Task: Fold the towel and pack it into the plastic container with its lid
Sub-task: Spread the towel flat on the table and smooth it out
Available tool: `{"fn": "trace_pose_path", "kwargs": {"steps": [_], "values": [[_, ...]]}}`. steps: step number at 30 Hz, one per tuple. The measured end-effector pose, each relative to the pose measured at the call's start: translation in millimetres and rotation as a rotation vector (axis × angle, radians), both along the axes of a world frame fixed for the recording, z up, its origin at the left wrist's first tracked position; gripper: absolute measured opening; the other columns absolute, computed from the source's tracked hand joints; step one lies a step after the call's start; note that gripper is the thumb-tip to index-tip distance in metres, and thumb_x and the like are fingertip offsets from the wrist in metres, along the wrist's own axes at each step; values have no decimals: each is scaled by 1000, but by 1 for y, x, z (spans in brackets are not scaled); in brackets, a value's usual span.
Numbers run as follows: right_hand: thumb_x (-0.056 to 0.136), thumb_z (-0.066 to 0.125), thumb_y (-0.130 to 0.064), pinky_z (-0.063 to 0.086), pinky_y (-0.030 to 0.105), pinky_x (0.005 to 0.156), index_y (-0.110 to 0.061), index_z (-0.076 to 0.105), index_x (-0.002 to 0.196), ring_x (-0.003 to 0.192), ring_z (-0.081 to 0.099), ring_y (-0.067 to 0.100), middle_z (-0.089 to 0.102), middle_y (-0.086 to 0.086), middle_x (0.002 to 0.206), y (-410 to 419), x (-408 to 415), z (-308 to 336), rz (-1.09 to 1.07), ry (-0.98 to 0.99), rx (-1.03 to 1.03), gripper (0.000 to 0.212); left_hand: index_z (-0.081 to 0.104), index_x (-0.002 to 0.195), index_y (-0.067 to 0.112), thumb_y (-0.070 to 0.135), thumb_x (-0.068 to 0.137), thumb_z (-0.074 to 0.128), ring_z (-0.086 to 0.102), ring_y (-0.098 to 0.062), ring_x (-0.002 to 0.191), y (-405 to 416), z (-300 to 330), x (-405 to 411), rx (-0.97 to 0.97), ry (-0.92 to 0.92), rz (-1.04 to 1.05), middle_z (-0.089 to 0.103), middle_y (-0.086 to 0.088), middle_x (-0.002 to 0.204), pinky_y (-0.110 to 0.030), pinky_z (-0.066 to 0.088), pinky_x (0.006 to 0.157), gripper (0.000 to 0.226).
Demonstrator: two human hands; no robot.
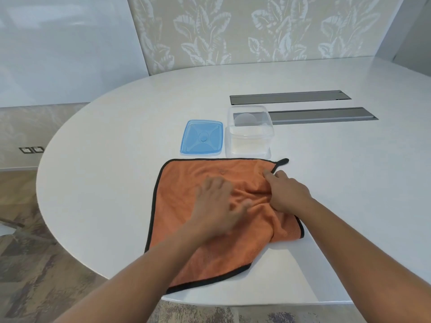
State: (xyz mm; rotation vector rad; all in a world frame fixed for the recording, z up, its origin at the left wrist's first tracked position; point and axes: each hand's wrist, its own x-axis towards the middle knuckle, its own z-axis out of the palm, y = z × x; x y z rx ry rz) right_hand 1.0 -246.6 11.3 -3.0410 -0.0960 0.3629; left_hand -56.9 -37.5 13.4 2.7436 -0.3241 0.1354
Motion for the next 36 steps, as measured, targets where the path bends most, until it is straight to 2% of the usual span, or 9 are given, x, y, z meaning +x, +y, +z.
{"fn": "trace_pose_path", "kwargs": {"steps": [2,5,13,19,23,26,29,32,36], "values": [[89,51,-18,41,37,73,-34,15,160,112,55,31,36,5,144,0,1,-2,2,15,17,81,52,87,26,74,79,57,49,-13,93,-19,13,-16,-59,-12,-273,57,9,97,-36,43,81,48],[88,50,-17,42,38,76,-33,16,160,118,53,31,30,4,151,1,2,-3,3,36,44,81,48,79,27,73,70,70,50,-11,73,-38,16,-25,82,63,-477,53,13,81,-36,46,63,53],[87,51,-12,49,41,91,-35,13,162,128,47,30,20,0,161,-5,1,-7,15,64,113,87,66,89,17,27,86,68,58,-19,80,-39,4,-19,-13,255,-481,67,3,88,-40,53,76,11],[84,54,-7,51,43,96,-36,20,162,130,49,27,19,-8,164,-12,2,-6,-25,79,241,90,70,89,16,15,90,69,59,-11,74,-25,-3,-3,-571,838,-329,69,0,78,-28,48,78,1],[81,58,-6,52,43,94,-36,19,162,130,50,27,19,-8,163,-11,2,-6,-39,83,261,95,62,98,16,-6,92,59,55,-10,80,-22,-5,0,-744,916,-273,63,3,85,-22,45,77,22],[83,53,-10,52,42,94,-37,21,161,126,53,25,20,-10,163,-13,2,-6,-34,75,279,89,62,111,23,2,91,60,55,-16,87,-23,-8,-2,-665,901,-347,63,-3,98,-32,46,84,29],[82,51,-11,51,41,93,-38,23,160,123,55,25,21,-11,162,-14,3,-6,-27,66,273,87,54,122,37,34,87,76,56,-12,87,-29,1,-10,-381,754,-481,60,6,102,-34,50,87,42],[83,51,-12,51,41,93,-38,22,160,123,55,25,21,-12,163,-15,3,-7,-20,73,276,86,40,122,35,48,72,89,52,-8,82,-38,18,-24,-134,655,-598,51,13,99,-29,48,74,72],[84,51,-14,51,41,93,-38,21,161,124,54,24,20,-12,163,-15,3,-6,-22,75,278,86,43,117,31,57,74,84,54,-16,79,-47,24,-36,42,579,-662,56,7,94,-35,47,68,65]]}}
